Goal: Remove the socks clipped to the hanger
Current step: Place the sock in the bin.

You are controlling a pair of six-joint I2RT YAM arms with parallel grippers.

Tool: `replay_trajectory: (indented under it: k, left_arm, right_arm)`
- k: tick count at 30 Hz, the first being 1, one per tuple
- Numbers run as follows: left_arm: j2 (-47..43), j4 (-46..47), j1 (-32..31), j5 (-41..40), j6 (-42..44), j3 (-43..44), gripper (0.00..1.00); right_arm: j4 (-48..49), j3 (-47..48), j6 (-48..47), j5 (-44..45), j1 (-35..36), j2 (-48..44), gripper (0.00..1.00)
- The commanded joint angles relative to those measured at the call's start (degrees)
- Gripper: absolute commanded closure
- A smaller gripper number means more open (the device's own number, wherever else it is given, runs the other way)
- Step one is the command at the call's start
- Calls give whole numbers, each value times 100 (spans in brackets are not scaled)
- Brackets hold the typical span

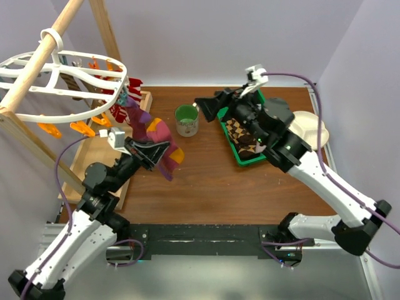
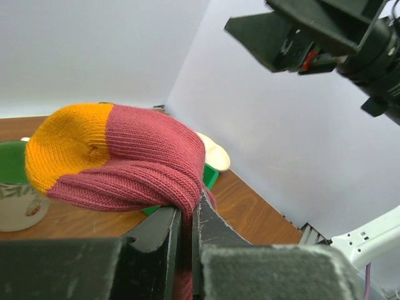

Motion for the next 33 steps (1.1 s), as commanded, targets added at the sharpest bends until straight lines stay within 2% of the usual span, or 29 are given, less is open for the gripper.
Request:
replay_trajectory:
  k: [1, 3, 4, 5, 7, 9, 11, 18, 23, 24, 28, 33]
  left_arm:
    - [380, 695, -1084, -1088, 469, 19, 100]
    - [784, 818, -1622, -1564, 689, 151, 100]
    - [942, 863, -2225, -2072, 934, 212, 100]
    - [1318, 907, -2527, -2346, 1050, 274, 100]
    - [1741, 1100, -3028, -2786, 1261, 502, 100]
    - [2383, 1406, -3127, -2754, 1244, 730, 100]
    - [3092, 1583, -3145, -2692, 1314, 985, 100]
    - [5380, 2022, -3022, -2395, 1929, 3206, 100]
    - [6901, 2269, -2408, -1621, 1824, 4605, 100]
    - [7112, 2304, -2372, -1515, 1885, 5112, 100]
    - [8323, 2401, -2065, -1287, 1781, 6205, 100]
    - [9573, 2068, -1862, -830, 1447, 7426, 100]
  right_arm:
    - [-509, -125, -212, 742, 22, -405, 12]
    - [-606, -222, -230, 822, 14, -633, 12]
    - [-606, -283, -230, 874, 22, -713, 12]
    - [-624, -379, -239, 953, 22, -809, 12]
    - [-676, -442, -274, 1085, 14, -1037, 12]
    - [-808, -477, -326, 1244, 22, -1152, 12]
    - [-904, -486, -362, 1401, 22, -1328, 12]
    - [-1116, -424, -564, 2227, 14, -1759, 11]
    - [-1151, -398, -696, 2729, 22, -2145, 11]
    - [-1134, -415, -696, 2764, 22, -2198, 11]
    - [-1072, -477, -731, 2896, 14, -2374, 11]
    - [-1256, -486, -810, 2940, 14, -2401, 11]
